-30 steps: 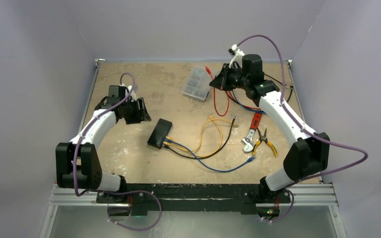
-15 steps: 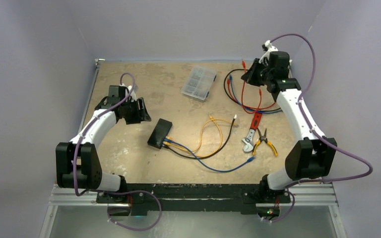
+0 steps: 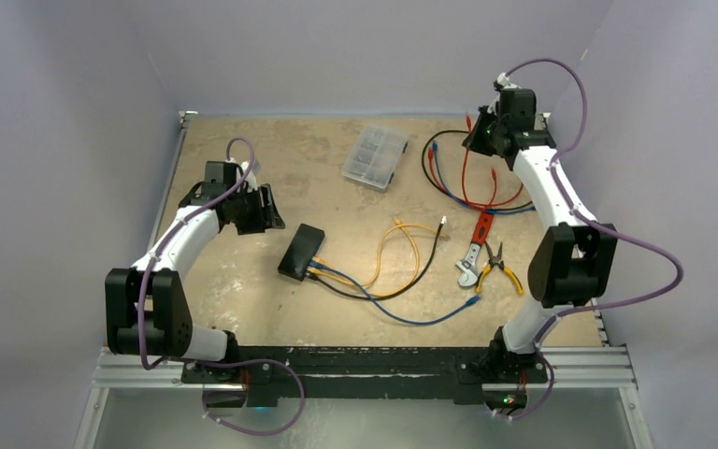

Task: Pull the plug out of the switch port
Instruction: Place the connector at the center of the board.

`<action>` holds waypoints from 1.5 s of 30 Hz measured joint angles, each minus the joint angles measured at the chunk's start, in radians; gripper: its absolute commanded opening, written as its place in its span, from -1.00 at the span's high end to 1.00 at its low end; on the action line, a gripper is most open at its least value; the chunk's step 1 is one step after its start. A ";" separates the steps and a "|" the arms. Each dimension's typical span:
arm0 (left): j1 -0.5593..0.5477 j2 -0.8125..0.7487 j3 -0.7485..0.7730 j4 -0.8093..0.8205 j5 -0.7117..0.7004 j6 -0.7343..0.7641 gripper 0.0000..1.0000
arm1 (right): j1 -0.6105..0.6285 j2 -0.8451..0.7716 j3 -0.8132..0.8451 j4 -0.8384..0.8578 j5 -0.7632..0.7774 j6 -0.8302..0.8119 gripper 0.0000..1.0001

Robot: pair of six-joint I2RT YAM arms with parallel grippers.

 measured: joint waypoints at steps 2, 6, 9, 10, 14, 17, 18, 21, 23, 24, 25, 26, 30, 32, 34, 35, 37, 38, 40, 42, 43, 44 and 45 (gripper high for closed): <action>0.000 0.000 0.000 0.000 0.000 0.000 -0.08 | 0.000 0.038 0.020 -0.010 0.017 -0.002 1.00; 0.000 0.001 0.000 0.000 0.000 0.000 -0.08 | 0.000 0.108 0.053 -0.019 0.029 -0.007 1.00; 0.000 0.001 0.000 0.000 0.000 0.000 -0.08 | 0.000 0.150 0.073 -0.021 0.039 -0.010 1.00; 0.000 0.001 0.000 0.000 0.000 0.000 -0.08 | 0.000 0.164 0.082 -0.022 0.041 -0.010 1.00; 0.000 0.006 0.000 0.000 0.000 0.000 -0.08 | 0.000 0.212 0.110 -0.021 0.041 -0.010 1.00; 0.001 0.008 0.000 0.000 0.000 0.000 -0.08 | 0.000 0.250 0.136 -0.020 0.040 -0.010 1.00; 0.001 0.008 0.000 0.000 0.000 0.000 -0.08 | 0.000 0.263 0.145 -0.019 0.039 -0.010 1.00; 0.002 0.009 0.000 0.000 0.001 0.000 -0.08 | 0.000 0.305 0.177 -0.019 0.034 -0.011 1.00; 0.002 0.011 0.000 0.000 0.001 0.000 -0.08 | 0.000 0.335 0.204 -0.019 0.031 -0.011 1.00; 0.002 0.014 0.000 0.000 0.002 0.000 -0.08 | 0.000 0.351 0.221 -0.019 0.027 -0.010 1.00; 0.002 0.016 0.000 0.000 0.003 0.000 -0.08 | 0.000 0.367 0.235 -0.019 0.019 -0.011 1.00; 0.002 0.017 0.000 0.000 0.003 0.000 -0.08 | 0.000 0.383 0.251 -0.019 0.014 -0.011 0.98; 0.002 0.018 0.000 0.000 0.005 0.000 -0.08 | 0.000 0.436 0.299 -0.019 -0.008 -0.011 0.87; 0.002 0.018 0.000 0.000 0.005 0.000 -0.08 | 0.000 0.459 0.319 -0.018 -0.021 -0.010 0.74; 0.002 0.018 0.000 0.000 0.005 0.000 -0.08 | 0.000 0.478 0.327 -0.011 -0.047 -0.007 0.69; 0.002 0.019 0.000 0.000 0.005 0.000 -0.08 | 0.000 0.482 0.327 -0.011 -0.058 -0.005 0.67; 0.002 0.022 0.000 0.000 0.005 0.001 -0.08 | 0.000 0.489 0.327 -0.011 -0.076 -0.002 0.61; 0.002 0.023 0.000 0.000 0.005 0.001 -0.08 | 0.000 0.489 0.327 -0.011 -0.085 0.001 0.55; 0.002 0.025 0.000 0.000 0.005 0.003 -0.08 | 0.000 0.489 0.327 -0.008 -0.097 0.008 0.37; 0.002 0.027 0.000 0.000 0.005 0.006 -0.08 | 0.000 0.489 0.327 -0.003 -0.119 0.017 0.23; 0.002 0.027 0.000 0.000 0.006 0.007 -0.08 | 0.000 0.489 0.326 -0.003 -0.127 0.019 0.17; 0.002 0.027 0.000 0.000 0.006 0.007 -0.08 | 0.000 0.489 0.324 -0.002 -0.133 0.021 0.13; 0.002 0.027 0.000 0.000 0.006 0.007 -0.08 | 0.000 0.489 0.321 0.003 -0.142 0.021 0.10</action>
